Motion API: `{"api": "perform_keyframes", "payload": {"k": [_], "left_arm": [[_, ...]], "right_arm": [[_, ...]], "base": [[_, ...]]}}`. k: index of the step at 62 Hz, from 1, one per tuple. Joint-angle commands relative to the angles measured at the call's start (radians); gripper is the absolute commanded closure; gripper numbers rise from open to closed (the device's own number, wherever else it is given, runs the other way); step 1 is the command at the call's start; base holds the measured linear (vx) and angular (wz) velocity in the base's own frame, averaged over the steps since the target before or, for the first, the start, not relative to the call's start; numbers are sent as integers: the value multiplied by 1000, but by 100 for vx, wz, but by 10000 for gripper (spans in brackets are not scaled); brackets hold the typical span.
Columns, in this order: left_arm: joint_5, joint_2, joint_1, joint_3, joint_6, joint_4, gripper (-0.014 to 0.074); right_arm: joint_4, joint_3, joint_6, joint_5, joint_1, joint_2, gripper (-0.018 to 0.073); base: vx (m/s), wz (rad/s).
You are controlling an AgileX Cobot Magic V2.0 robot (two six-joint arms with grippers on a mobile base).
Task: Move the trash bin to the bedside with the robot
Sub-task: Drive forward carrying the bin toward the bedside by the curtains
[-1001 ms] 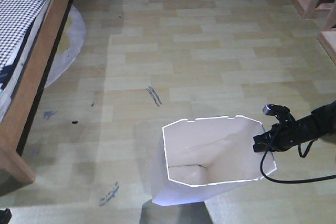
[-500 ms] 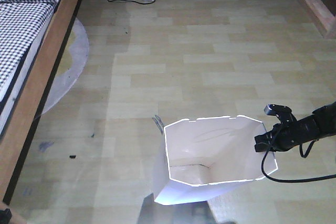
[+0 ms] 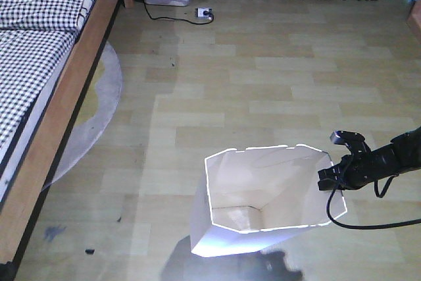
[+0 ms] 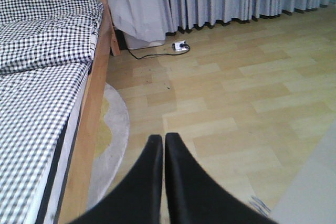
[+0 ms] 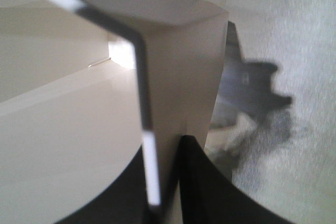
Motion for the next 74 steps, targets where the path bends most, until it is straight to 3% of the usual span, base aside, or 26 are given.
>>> {"api": "perform_keyframes", "payload": {"k": [1, 74], "left_arm": [[-69, -20, 0, 18, -5, 0, 603], [-69, -20, 0, 18, -5, 0, 603]], "right_arm": [[65, -12, 8, 202, -2, -82, 563], [65, -12, 8, 202, -2, -82, 563]], "base": [[49, 7], [47, -1]]}}
